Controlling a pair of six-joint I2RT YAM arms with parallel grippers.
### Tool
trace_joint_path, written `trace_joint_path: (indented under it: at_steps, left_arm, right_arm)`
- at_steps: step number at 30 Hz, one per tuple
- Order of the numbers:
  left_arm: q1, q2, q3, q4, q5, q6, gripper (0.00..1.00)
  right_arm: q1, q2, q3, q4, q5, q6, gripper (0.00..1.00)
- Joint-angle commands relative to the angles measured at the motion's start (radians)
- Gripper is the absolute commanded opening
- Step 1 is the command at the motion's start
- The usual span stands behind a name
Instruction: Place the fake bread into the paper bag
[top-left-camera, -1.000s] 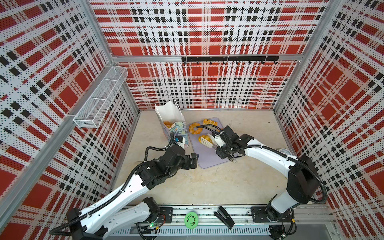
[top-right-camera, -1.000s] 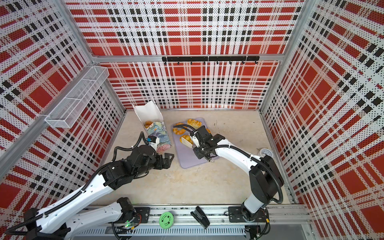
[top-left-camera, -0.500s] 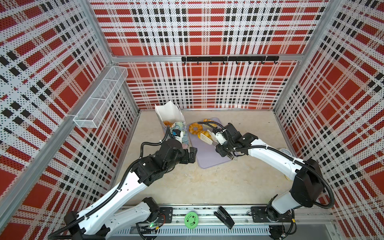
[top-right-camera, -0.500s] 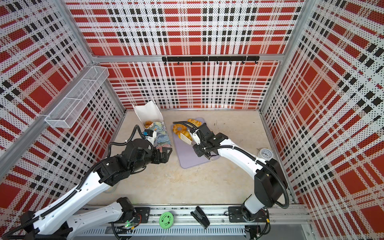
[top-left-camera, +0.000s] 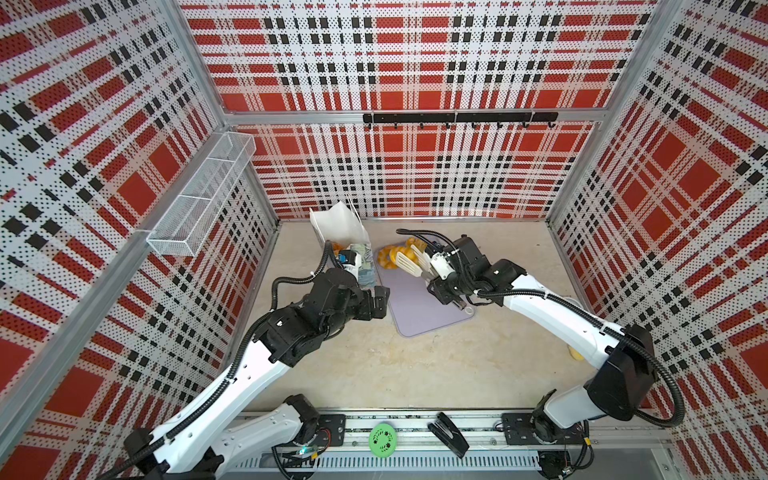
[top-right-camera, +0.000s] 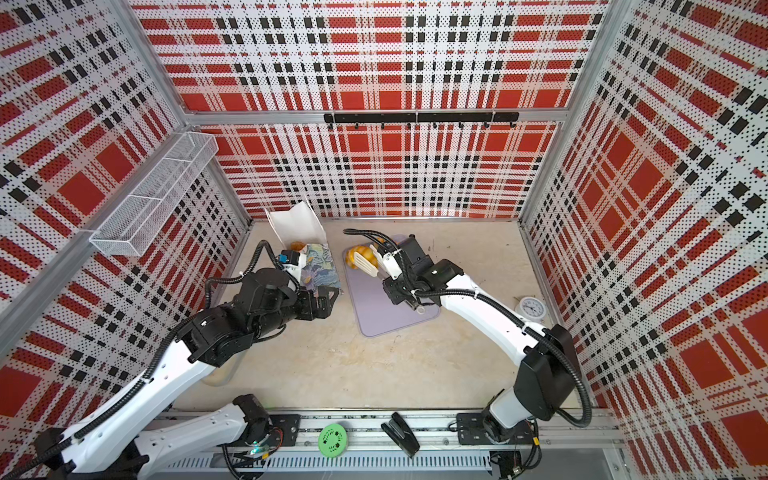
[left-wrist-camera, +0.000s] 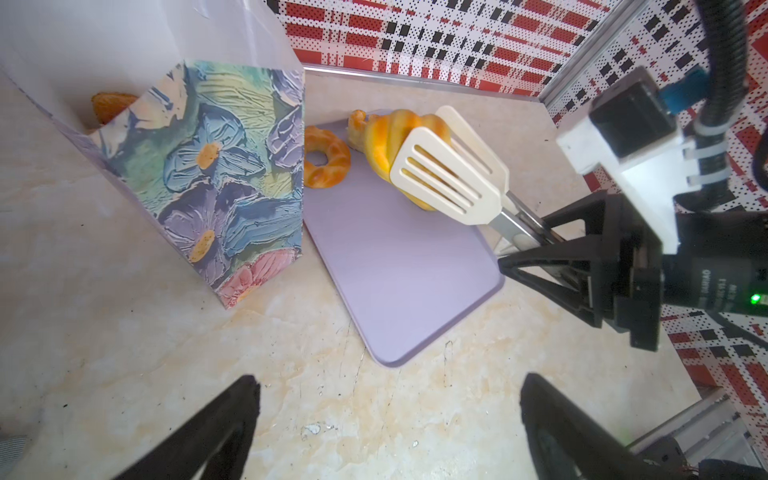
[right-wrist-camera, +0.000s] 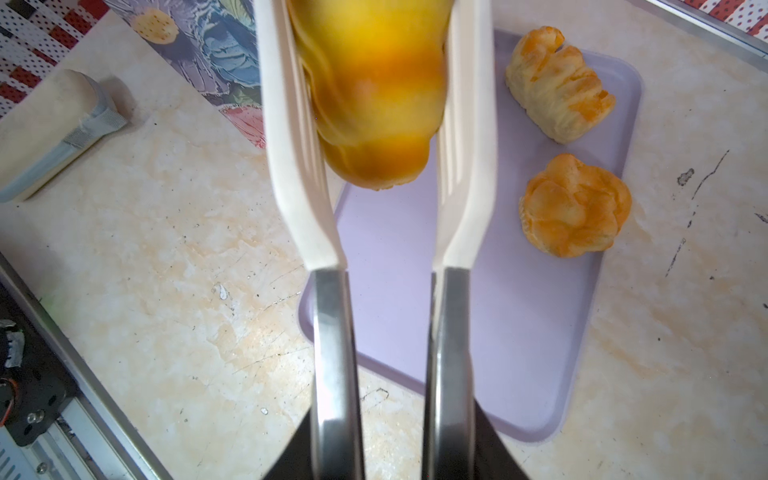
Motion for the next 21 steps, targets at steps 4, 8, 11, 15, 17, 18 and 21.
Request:
trace_joint_path:
  at_steps: [4,8,11,15,17,18,21]
  left_arm:
    - [0.037,-0.006,0.067,-0.038,0.005,0.039,1.0]
    - [0.059,-0.003,0.091,-0.057,0.021,0.049,1.0]
    - [0.071,-0.006,0.104,-0.066,0.026,0.055,0.99]
    - [0.08,-0.012,0.122,-0.08,0.024,0.073,0.99]
    - [0.09,-0.012,0.128,-0.083,0.025,0.077,0.99]
    - [0.096,-0.012,0.13,-0.084,0.027,0.082,0.99]
    - [0.116,-0.007,0.145,-0.094,0.039,0.091,1.0]
  right_arm:
    - [-0.003,-0.037,0.085,0.058,-0.037,0.012,0.39]
    - [-0.004,-0.04,0.101,0.071,-0.051,0.024,0.39]
    - [-0.003,-0.046,0.109,0.08,-0.059,0.03,0.39]
    - [-0.005,-0.045,0.128,0.089,-0.071,0.034,0.39]
    - [-0.004,-0.042,0.141,0.09,-0.081,0.038,0.39]
    - [-0.004,-0.041,0.146,0.094,-0.087,0.041,0.39]
    - [-0.004,-0.036,0.152,0.118,-0.109,0.057,0.39]
